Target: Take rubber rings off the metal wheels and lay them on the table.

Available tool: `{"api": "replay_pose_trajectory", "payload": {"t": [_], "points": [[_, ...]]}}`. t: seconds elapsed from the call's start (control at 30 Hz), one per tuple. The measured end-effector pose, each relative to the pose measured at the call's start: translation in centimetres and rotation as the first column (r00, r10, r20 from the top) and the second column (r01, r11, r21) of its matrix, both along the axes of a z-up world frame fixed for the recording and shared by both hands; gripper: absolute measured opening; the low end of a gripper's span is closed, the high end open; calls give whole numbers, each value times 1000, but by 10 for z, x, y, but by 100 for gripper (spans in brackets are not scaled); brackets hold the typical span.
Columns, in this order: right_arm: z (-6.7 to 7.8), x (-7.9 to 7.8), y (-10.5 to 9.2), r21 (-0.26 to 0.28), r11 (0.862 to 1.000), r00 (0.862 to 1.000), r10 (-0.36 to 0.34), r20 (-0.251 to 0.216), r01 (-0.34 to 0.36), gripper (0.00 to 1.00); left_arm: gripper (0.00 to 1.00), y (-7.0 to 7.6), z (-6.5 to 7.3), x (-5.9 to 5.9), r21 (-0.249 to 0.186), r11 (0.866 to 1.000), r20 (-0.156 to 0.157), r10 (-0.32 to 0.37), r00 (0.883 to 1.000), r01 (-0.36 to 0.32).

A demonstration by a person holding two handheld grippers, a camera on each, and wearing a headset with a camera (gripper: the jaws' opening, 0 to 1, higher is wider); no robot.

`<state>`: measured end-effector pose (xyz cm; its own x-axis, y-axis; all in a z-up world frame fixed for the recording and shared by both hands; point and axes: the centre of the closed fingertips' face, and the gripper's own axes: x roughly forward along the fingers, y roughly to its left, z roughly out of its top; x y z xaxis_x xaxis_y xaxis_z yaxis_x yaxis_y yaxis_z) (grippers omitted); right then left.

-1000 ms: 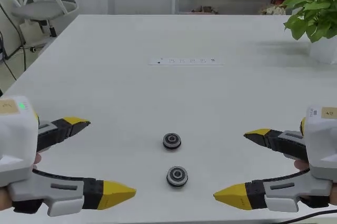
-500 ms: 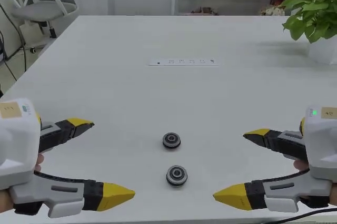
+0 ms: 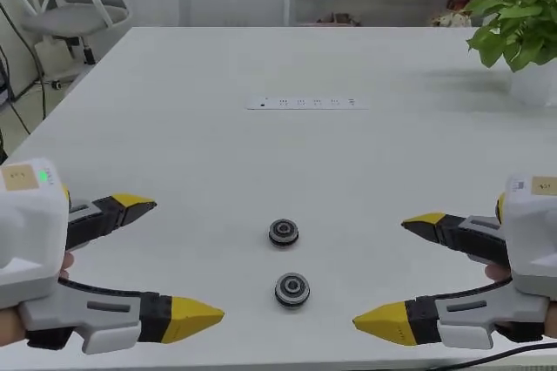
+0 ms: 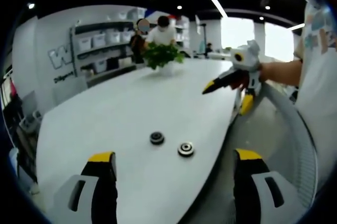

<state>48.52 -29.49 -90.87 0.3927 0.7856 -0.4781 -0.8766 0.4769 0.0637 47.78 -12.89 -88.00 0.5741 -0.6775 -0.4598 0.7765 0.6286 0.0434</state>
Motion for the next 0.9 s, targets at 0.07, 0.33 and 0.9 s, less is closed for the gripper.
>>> {"api": "replay_pose_trajectory", "payload": {"t": [0.07,0.33,0.9], "points": [[0,0,0,0,1000,1000,1,2,-1,89,93,0,0,0,-1,1000,-2,-1,1000,1],[-1,3,-1,-9,1000,1000,10,4,-10,89,92,0,-2,2,7,1000,-10,-5,1000,5],[-6,13,1,-17,1000,1000,25,8,-25,88,87,-2,-9,9,12,1000,-42,-28,999,29]]}}
